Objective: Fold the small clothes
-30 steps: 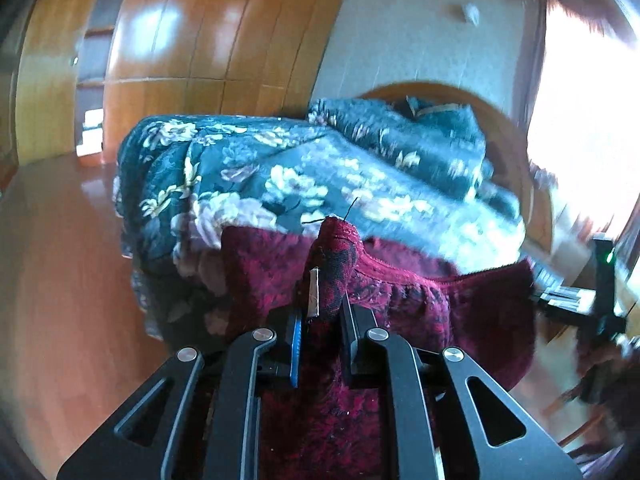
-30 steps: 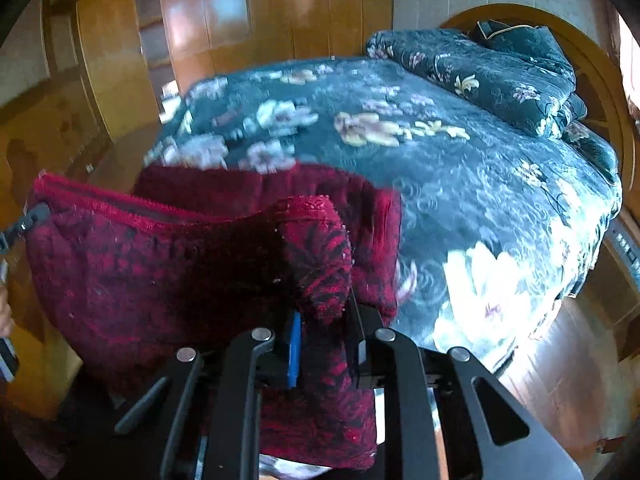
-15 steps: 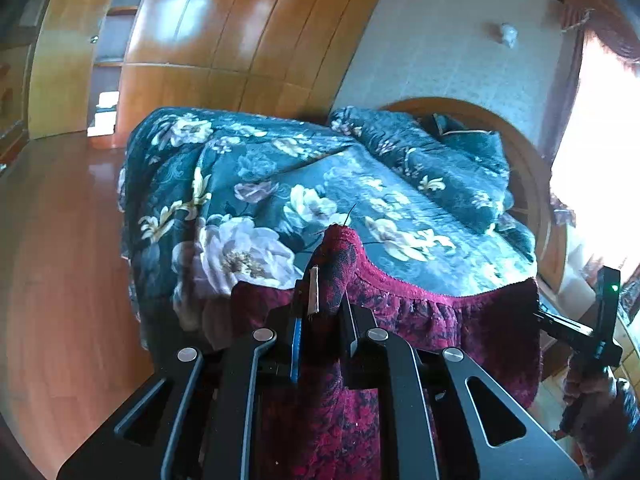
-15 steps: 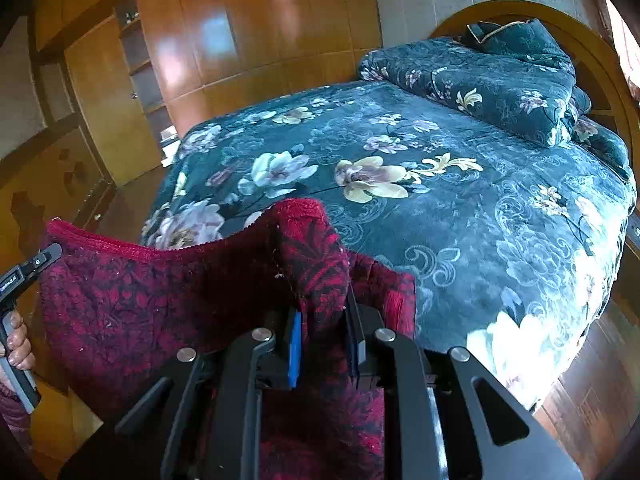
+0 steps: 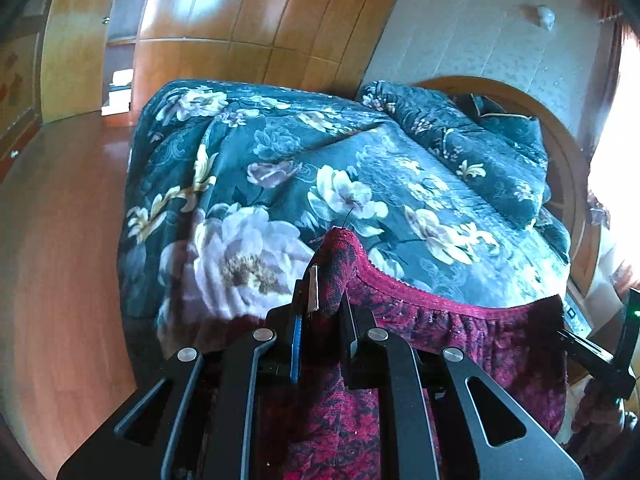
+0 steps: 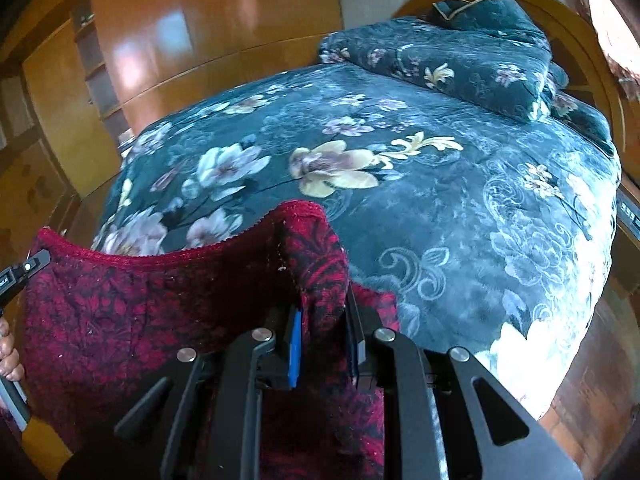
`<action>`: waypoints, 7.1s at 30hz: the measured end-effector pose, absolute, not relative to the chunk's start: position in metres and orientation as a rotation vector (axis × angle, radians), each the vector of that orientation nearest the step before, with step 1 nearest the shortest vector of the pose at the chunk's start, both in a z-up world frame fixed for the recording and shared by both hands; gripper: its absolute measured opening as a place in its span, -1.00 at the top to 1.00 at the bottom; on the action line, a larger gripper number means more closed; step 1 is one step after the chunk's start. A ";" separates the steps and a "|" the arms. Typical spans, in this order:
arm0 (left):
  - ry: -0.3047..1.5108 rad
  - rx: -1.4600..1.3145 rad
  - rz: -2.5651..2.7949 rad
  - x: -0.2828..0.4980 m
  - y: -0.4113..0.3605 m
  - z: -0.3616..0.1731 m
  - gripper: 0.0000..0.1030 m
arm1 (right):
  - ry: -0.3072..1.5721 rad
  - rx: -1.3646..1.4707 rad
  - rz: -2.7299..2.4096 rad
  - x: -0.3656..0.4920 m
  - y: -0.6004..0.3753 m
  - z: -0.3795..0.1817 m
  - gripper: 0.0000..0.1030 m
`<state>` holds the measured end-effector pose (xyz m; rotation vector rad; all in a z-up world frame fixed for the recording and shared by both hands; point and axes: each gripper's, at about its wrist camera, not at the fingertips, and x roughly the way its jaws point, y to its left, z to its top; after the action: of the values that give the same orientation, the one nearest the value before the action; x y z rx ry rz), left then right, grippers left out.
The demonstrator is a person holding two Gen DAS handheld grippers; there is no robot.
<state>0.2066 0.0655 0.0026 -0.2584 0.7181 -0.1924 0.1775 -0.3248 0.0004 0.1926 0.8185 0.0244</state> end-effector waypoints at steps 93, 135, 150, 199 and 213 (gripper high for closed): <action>0.931 -0.355 -0.339 0.044 0.112 -0.101 0.79 | 1.152 0.310 0.384 0.072 -0.257 -0.097 -0.97; 0.919 -0.137 0.001 0.204 0.070 -0.064 0.81 | 1.094 0.311 0.376 0.062 -0.257 -0.103 -0.97; 0.727 -0.015 -0.020 0.147 0.029 -0.021 0.81 | 0.990 0.315 0.380 0.084 -0.290 -0.037 -0.95; 0.791 -0.081 -0.202 0.120 -0.017 -0.043 0.21 | 1.064 0.678 0.242 0.159 -0.417 -0.091 -0.64; 0.878 -0.024 -0.304 0.110 -0.075 -0.061 0.18 | 1.022 0.981 0.551 0.097 -0.399 -0.133 -0.64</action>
<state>0.1096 -0.0753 -0.0608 -0.0240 0.8781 -0.3036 0.0973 -0.3993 -0.1326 0.9810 1.0217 0.5513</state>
